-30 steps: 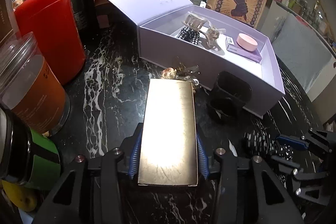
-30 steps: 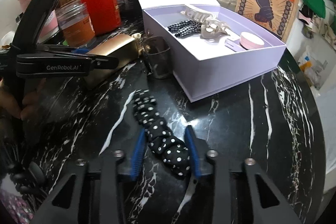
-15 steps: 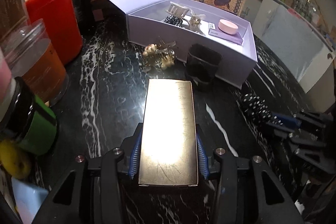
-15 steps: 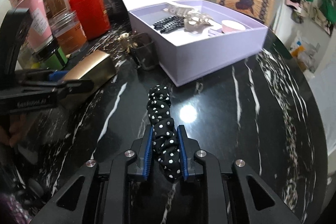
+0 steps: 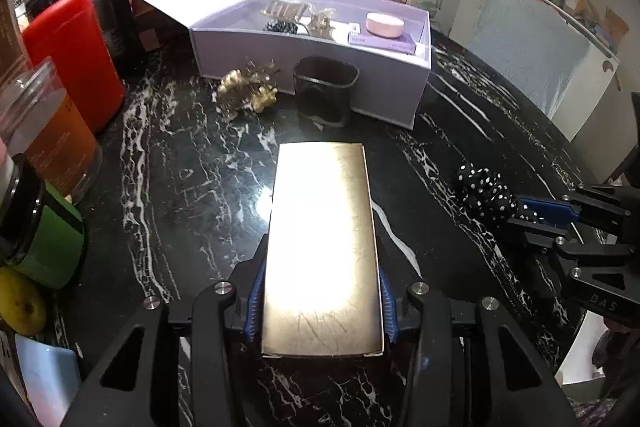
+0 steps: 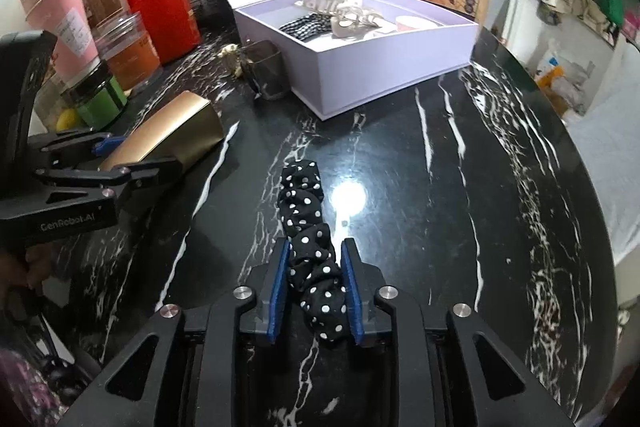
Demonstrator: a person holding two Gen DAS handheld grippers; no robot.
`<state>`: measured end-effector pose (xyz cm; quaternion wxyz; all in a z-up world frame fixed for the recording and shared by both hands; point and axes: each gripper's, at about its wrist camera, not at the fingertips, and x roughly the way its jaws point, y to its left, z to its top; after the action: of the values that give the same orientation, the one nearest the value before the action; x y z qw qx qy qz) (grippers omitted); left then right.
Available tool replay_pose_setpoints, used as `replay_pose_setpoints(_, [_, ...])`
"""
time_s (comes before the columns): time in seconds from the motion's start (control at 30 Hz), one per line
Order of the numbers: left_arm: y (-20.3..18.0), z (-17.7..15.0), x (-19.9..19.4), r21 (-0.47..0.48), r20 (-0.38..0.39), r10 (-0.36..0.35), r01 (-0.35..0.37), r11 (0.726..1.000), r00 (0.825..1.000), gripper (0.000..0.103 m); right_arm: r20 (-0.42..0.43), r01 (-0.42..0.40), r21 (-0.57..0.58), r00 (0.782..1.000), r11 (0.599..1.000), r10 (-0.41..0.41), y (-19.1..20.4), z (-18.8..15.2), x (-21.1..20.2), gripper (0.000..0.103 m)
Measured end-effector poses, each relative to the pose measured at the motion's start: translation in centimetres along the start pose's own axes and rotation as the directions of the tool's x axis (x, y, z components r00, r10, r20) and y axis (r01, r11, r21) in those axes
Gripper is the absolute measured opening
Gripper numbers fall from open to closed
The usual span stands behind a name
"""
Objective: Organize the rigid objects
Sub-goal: 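Lift and carry the gold case with the left tool while the right tool carries the scrunchie to the box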
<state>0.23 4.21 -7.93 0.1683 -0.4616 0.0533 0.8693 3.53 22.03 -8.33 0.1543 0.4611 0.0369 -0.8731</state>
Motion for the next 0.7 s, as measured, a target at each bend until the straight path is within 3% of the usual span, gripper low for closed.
replay_pose_setpoints(0.2, [-0.5,0.2,0.4,0.029,0.003,0.019,-0.019,0.999,1.000,0.046,0.003,-0.017,0.033,1.000,0.999,0.017,0.4,0.1,0.2,0.048])
replay_pose_setpoints(0.33, [-0.7,0.3,0.5,0.035,0.004,0.016,-0.016,0.999,1.000,0.046,0.012,0.011,0.017,1.000,1.000,-0.011,0.8,0.4,0.5,0.048])
replay_pose_setpoints(0.37, [-0.6,0.2,0.5,0.032,0.005,0.018,-0.018,0.999,1.000,0.046,0.016,0.022,0.014,1.000,1.000,-0.022,0.9,0.4,0.5,0.046])
replay_pose_setpoints(0.4, [-0.6,0.2,0.5,0.030,0.006,0.019,-0.020,0.999,1.000,0.046,0.020,0.034,0.009,0.999,0.999,-0.034,1.0,0.4,0.6,0.036])
replay_pose_setpoints(0.5, [-0.6,0.1,0.4,0.022,0.016,0.010,-0.010,1.000,1.000,0.044,0.028,0.080,-0.022,0.996,0.997,-0.079,1.4,0.5,0.7,0.019])
replay_pose_setpoints(0.7, [-0.3,0.2,0.3,0.001,0.010,-0.031,0.031,1.000,0.999,0.044,0.020,0.061,0.014,0.998,0.998,-0.061,0.8,0.7,0.7,0.017])
